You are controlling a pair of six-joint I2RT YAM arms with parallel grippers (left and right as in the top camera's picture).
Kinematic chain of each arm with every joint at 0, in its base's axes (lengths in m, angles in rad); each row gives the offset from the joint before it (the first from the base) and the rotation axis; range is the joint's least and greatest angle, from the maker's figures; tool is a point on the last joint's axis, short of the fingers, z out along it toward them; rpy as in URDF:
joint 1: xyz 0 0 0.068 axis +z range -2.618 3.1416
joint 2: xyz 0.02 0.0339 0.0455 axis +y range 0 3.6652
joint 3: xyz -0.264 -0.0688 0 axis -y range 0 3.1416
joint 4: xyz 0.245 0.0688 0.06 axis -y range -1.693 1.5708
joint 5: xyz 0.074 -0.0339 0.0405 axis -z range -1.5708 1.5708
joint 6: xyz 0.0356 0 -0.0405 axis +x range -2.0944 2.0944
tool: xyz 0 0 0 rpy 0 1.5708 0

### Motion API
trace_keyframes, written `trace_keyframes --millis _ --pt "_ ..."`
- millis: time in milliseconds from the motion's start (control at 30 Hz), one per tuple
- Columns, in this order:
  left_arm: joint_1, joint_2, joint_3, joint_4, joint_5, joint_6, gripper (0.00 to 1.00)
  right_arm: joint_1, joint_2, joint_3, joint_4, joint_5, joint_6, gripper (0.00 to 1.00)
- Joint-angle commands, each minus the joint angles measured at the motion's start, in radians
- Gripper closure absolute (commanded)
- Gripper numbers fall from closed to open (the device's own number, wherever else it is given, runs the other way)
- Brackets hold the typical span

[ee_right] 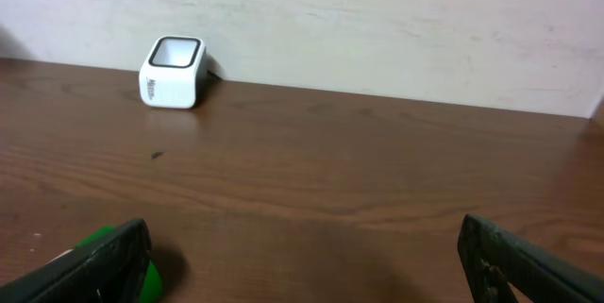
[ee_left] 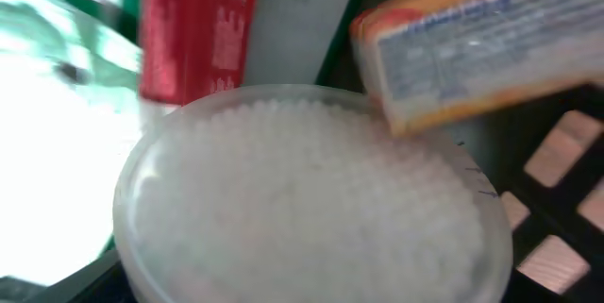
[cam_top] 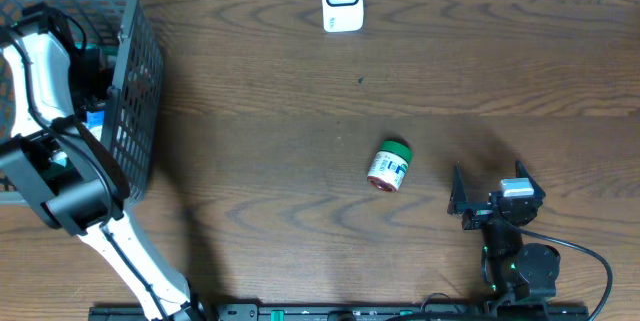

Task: Scan the item barcode
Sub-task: 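Grasp the clear cotton-swab tub with the left gripper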

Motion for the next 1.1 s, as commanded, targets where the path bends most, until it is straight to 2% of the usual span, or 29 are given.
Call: trace_keyframes --millis 0,300,700,900,1067 --pt "0.0 -0.1 0.038 0.017 -0.015 -0.04 0.21 0.015 -0.002 -0.001 -0.003 0.002 -0.008 0.01" --pt "0.0 -0.245 0.038 0.108 -0.016 -0.094 0.22 0.015 -0.002 -0.001 -0.003 0.002 -0.008 0.01" --pt "-0.002 -0.581 0.038 0.305 -0.03 -0.205 0.21 0.015 -0.002 -0.001 -0.003 0.002 -0.008 0.01" --pt "-0.051 -0.728 0.038 0.325 0.095 -0.229 0.21 0.015 -0.002 -0.001 -0.003 0.002 -0.008 0.01" --pt "-0.176 -0.799 0.038 0.285 0.163 -0.24 0.21 0.015 -0.002 -0.001 -0.003 0.002 -0.008 0.01"
